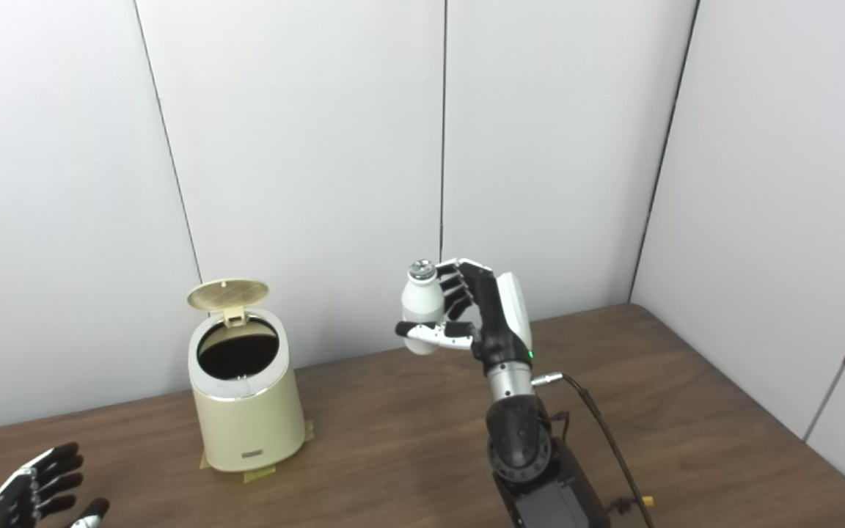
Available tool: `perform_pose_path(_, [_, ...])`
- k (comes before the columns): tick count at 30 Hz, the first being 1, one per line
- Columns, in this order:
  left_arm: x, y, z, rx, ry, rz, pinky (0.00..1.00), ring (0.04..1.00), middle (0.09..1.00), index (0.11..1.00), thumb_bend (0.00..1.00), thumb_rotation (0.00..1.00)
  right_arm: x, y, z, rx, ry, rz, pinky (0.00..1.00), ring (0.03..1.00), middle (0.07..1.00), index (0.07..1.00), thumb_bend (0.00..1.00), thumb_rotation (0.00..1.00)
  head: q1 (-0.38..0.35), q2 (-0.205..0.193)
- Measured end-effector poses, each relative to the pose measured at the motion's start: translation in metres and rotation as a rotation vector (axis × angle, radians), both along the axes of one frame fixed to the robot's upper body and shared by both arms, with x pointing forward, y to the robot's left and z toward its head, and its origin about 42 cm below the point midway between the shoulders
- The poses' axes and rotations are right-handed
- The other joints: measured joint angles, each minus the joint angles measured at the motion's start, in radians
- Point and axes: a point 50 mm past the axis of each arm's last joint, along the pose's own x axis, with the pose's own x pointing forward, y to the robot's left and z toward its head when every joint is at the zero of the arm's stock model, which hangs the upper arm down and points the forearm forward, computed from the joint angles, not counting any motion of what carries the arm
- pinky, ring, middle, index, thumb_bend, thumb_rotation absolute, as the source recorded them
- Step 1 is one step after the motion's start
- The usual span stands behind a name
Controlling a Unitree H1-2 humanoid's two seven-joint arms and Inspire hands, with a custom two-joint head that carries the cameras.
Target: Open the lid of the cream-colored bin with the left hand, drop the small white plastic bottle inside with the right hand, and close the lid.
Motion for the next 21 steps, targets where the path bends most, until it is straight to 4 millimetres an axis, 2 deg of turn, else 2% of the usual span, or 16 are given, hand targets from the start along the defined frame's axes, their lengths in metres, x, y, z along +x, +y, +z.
perform_pose_path(7, [0.000, -0.012, -0.013, -0.023, 0.029, -0.012, 0.71, 0.770, 0.807, 0.815, 0.60, 0.00, 0.017, 0.044, 0.029, -0.043, -0.035, 0.146, 0.27, 0.339, 0.429, 0.521, 0.52, 0.00, 0.075, -0.011])
perform_pose_path(10, [0.000, -0.015, -0.013, -0.029, 0.005, -0.019, 0.70, 0.769, 0.804, 0.813, 0.63, 0.04, 0.021, 0.057, 0.031, -0.045, -0.044, 0.188, 0.28, 0.336, 0.432, 0.523, 0.52, 0.00, 0.133, -0.012])
perform_pose_path(13, [0.001, -0.015, -0.016, -0.032, 0.002, -0.018, 0.69, 0.774, 0.809, 0.820, 0.63, 0.08, 0.024, 0.068, 0.030, -0.070, -0.030, 0.225, 0.29, 0.339, 0.434, 0.523, 0.52, 0.00, 0.161, -0.014])
perform_pose_path(18, [0.003, -0.019, -0.016, -0.040, -0.010, -0.021, 0.70, 0.778, 0.810, 0.820, 0.63, 0.07, 0.031, 0.081, 0.030, -0.102, -0.017, 0.250, 0.28, 0.332, 0.428, 0.524, 0.52, 0.00, 0.207, -0.014])
perform_pose_path(21, [0.005, -0.022, -0.017, -0.043, -0.013, -0.011, 0.70, 0.778, 0.812, 0.819, 0.66, 0.15, 0.033, 0.089, 0.032, -0.118, -0.026, 0.275, 0.28, 0.341, 0.429, 0.525, 0.52, 0.00, 0.230, -0.014])
